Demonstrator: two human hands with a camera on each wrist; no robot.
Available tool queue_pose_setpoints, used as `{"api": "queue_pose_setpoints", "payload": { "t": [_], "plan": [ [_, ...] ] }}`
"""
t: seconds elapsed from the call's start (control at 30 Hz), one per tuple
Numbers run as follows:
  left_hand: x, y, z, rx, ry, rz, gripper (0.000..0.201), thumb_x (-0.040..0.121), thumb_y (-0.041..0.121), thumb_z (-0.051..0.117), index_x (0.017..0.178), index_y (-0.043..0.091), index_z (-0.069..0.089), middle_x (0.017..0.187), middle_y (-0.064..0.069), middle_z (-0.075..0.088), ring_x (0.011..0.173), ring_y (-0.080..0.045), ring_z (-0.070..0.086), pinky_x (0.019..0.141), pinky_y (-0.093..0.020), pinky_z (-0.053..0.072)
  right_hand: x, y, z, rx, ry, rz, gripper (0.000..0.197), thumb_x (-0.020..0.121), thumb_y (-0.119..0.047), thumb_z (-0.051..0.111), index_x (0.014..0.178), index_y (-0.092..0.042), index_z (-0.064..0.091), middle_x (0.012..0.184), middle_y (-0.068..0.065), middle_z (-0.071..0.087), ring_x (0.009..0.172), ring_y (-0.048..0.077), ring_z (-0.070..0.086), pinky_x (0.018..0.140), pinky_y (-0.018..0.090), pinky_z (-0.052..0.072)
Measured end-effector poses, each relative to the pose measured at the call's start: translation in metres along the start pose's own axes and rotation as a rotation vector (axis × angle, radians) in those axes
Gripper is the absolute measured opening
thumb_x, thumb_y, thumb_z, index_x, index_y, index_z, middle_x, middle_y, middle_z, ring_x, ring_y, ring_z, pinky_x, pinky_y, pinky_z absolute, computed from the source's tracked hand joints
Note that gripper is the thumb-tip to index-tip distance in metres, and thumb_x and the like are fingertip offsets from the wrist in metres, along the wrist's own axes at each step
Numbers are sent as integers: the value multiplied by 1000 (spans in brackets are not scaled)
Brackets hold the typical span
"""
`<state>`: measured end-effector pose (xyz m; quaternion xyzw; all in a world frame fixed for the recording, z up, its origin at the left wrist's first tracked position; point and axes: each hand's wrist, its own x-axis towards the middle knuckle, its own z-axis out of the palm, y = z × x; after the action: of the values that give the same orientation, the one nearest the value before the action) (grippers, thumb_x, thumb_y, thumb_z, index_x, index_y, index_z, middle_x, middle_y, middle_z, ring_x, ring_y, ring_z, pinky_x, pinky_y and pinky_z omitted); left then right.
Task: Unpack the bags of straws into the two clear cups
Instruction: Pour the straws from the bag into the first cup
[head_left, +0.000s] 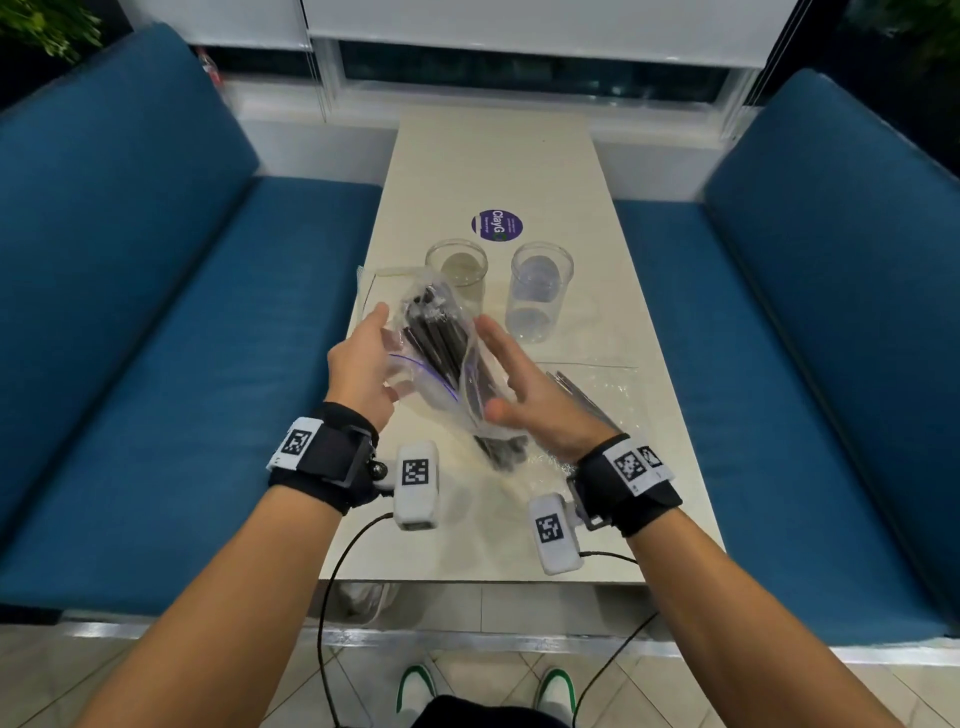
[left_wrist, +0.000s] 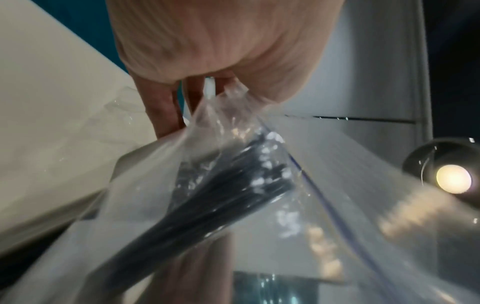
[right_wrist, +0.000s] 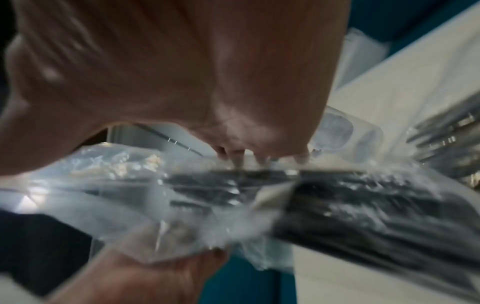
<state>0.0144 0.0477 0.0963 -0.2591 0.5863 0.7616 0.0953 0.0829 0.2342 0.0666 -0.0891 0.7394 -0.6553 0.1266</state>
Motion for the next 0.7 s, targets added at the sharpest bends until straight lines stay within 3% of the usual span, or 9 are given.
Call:
{"api": "queue_pose_setpoints", "payload": {
  "t": [0.1,0.17,0.27,0.33,0.37,0.47,0.53,0.6,0.7],
  "plan": [
    [-1,2,1,-10,-37,-24,27,101,31,64,79,18,56,79,3,52,73,-21,55,67,-37,50,3,5,7,-271,-14,-5,150,55,-63,96,166,-37,-1,174,-19,7,162,6,10,133,47,18],
    [-3,4,2,27,-76,-9,23,101,26,64,81,16,57,79,0,54,71,-21,56,62,-35,50,7,6,9,-372,68,-13,145,59,-58,97,166,-39,2,175,-11,13,163,13,13,131,53,23],
    [-4,4,3,92,-184,22,10,102,21,62,101,12,64,90,-7,66,76,-25,65,63,-39,57,8,7,5,-270,200,2,112,78,-33,93,164,-33,21,159,-9,47,141,3,50,121,41,41],
    [-4,6,3,156,-225,74,25,101,26,62,125,19,62,109,-8,68,82,-26,69,65,-40,61,6,9,3,-254,268,2,89,86,-21,86,158,-27,34,145,-8,59,127,-1,60,114,39,48],
    [-4,7,4,209,-235,115,26,101,32,62,125,24,64,110,-6,68,78,-24,69,64,-37,60,5,9,3,-250,279,8,80,87,-21,85,153,-27,39,142,-6,62,127,5,62,114,42,49],
    [-7,15,9,334,-173,168,29,96,50,67,97,21,70,91,-2,65,68,-18,60,63,-31,49,4,8,3,-200,228,33,70,85,-20,83,140,-37,43,139,-3,64,129,17,63,116,42,47],
    [0,17,11,370,-83,145,27,96,42,70,85,18,66,84,-1,59,69,-17,51,61,-31,43,1,5,4,-195,173,39,72,86,-5,80,137,-38,41,133,-7,63,121,12,64,110,34,47],
    [6,15,10,371,-118,51,21,97,33,66,86,15,65,87,-5,60,72,-19,52,58,-26,45,0,6,5,-163,197,44,68,83,5,76,134,-29,46,126,-6,67,108,1,65,100,24,47],
    [9,15,8,305,-151,-8,17,94,29,66,82,16,66,75,-3,66,74,-22,58,64,-31,47,-2,7,9,-66,244,62,68,73,-1,74,136,-17,55,123,7,72,101,8,69,95,28,56]
  ]
}}
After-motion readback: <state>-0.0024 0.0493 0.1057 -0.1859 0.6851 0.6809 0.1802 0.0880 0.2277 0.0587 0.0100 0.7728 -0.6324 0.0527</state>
